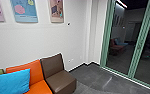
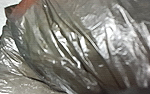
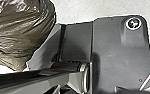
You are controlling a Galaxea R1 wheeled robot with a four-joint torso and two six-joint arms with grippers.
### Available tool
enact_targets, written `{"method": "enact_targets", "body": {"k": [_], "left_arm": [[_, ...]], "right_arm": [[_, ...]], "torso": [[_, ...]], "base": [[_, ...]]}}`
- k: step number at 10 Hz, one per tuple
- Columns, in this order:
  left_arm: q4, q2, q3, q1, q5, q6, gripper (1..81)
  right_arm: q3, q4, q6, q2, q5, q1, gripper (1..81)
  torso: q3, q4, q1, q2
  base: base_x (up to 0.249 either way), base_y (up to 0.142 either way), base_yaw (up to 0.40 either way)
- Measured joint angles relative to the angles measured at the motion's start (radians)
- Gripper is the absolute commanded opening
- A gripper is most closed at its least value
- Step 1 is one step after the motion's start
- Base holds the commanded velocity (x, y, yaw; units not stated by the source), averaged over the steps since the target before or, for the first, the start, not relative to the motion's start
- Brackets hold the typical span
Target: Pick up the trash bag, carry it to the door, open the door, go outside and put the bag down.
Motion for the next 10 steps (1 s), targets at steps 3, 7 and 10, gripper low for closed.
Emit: {"method": "enact_targets", "body": {"k": [3,7,10], "left_arm": [[0.000,0.000,0.000,0.003,0.000,0.000,1.0],[0.000,-0.001,0.000,0.002,0.000,0.000,1.0],[0.000,-0.001,0.000,0.006,0.000,0.000,1.0]], "right_arm": [[0.000,0.000,0.000,0.000,0.000,0.000,81.1],[-0.003,0.000,0.000,0.002,0.000,0.000,81.1],[-0.007,0.000,0.000,0.003,0.000,0.000,81.1]], "torso": [[0.000,0.000,0.000,0.000],[0.000,0.000,0.000,0.000],[0.000,0.000,0.000,0.000]], "base": [[0.000,0.000,-0.311],[0.000,0.000,-0.324],[0.000,0.000,-0.330]]}}
